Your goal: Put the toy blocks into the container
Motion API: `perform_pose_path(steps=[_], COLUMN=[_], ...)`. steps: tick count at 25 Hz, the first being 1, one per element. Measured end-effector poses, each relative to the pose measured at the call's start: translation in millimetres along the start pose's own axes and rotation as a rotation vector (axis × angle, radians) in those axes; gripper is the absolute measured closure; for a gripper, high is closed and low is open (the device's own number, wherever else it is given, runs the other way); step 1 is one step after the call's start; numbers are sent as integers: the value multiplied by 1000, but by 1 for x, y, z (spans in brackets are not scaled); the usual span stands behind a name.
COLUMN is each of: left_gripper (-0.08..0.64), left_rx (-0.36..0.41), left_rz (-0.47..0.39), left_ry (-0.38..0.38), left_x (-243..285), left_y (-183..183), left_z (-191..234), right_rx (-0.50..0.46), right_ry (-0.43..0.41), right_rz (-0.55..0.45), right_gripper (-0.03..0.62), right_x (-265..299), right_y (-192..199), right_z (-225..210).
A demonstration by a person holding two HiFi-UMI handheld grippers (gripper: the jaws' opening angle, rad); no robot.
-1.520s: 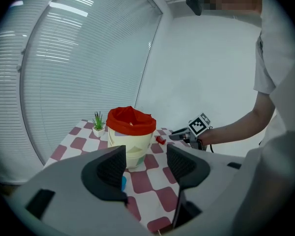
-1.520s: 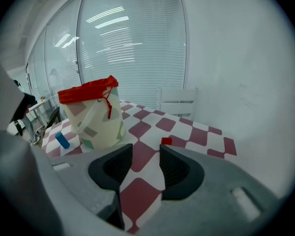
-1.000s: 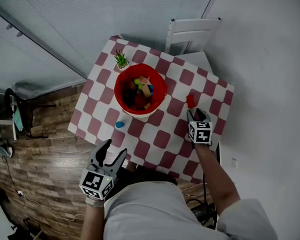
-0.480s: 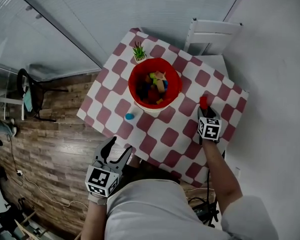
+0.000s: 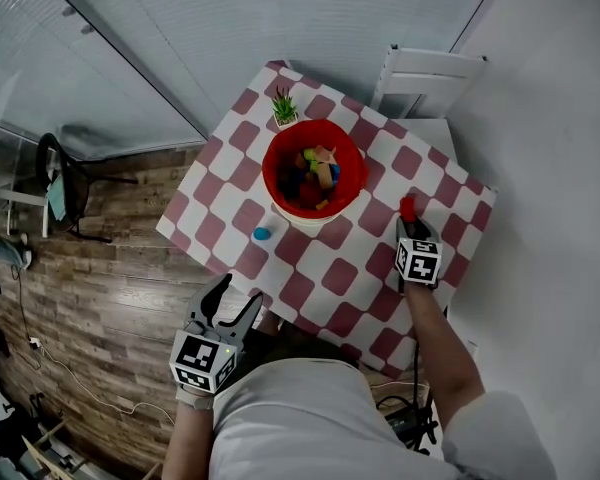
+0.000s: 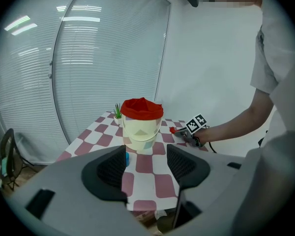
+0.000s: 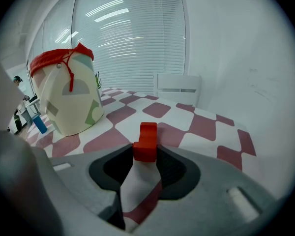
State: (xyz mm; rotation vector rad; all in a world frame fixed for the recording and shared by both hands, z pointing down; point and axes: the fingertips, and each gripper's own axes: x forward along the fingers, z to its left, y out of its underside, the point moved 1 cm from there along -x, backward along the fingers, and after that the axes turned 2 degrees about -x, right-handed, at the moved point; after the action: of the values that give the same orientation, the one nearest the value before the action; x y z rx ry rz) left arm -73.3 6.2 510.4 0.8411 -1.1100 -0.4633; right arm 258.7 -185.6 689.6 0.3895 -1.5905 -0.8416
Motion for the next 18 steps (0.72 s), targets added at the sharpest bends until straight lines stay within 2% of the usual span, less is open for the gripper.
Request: perform_pose_path(steps=[8, 18], left_gripper=[319, 319], left_rx=[2, -13], left_rz=[-33, -81], left_ry=[31, 86], left_x=[-2, -1], left_y=[-5, -11], left_z=[5, 16], right_rx=[-9, -24], right_ry=[-13, -78], right_rz=[-49, -167], right_gripper=[442, 442], right_x=[-25, -79], right_y=[-27, -94], right_z=[9, 55])
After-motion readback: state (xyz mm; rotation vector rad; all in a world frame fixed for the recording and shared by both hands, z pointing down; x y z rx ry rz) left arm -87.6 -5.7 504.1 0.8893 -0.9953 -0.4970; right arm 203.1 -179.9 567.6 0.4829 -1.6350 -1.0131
